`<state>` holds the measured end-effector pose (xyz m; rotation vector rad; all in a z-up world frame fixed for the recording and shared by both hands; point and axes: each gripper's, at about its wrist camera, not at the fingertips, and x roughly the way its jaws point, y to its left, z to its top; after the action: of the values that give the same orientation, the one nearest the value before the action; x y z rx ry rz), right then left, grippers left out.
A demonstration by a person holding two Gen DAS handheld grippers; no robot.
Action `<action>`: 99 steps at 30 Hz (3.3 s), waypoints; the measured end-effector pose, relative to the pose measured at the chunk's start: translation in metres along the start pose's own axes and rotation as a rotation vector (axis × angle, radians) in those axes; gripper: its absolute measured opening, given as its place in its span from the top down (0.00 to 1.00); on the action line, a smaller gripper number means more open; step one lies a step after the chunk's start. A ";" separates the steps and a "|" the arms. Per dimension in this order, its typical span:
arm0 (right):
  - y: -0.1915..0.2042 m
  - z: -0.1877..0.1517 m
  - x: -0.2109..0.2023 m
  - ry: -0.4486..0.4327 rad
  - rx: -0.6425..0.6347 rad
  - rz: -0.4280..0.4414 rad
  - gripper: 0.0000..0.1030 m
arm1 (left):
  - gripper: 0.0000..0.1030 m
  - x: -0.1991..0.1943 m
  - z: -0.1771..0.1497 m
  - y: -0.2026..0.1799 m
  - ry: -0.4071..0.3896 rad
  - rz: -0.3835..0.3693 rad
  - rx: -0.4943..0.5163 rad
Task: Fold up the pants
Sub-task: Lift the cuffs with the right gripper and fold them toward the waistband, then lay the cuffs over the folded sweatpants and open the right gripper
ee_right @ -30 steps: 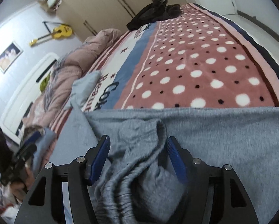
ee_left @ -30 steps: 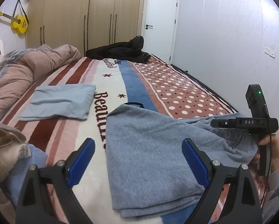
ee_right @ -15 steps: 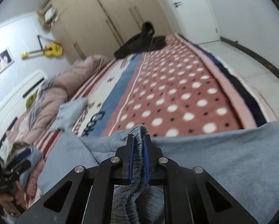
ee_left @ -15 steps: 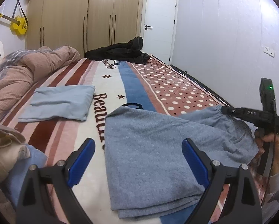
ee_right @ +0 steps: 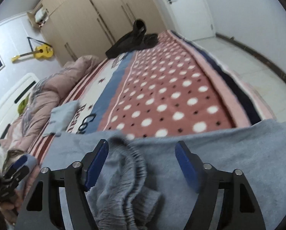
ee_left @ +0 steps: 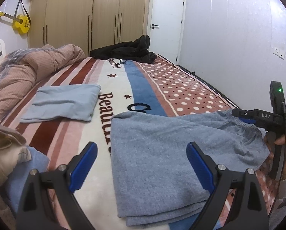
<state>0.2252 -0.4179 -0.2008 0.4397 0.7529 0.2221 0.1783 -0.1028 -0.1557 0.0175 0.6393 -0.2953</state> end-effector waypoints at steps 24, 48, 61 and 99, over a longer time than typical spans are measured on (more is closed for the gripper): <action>0.009 -0.012 0.013 0.070 -0.051 -0.140 0.84 | 0.11 0.023 -0.004 0.005 0.081 -0.030 -0.048; -0.008 -0.074 -0.072 0.053 0.046 -0.005 0.47 | 0.33 0.035 -0.046 0.033 0.172 -0.135 -0.123; 0.052 -0.076 -0.042 0.074 -0.058 0.077 0.72 | 0.87 0.019 -0.048 0.034 0.156 -0.009 -0.069; -0.100 -0.077 -0.097 -0.178 0.432 -0.251 0.59 | 0.33 0.015 -0.044 0.041 0.152 -0.141 -0.141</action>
<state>0.1060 -0.5172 -0.2377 0.7561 0.6720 -0.2186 0.1752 -0.0630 -0.2031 -0.1417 0.8131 -0.3865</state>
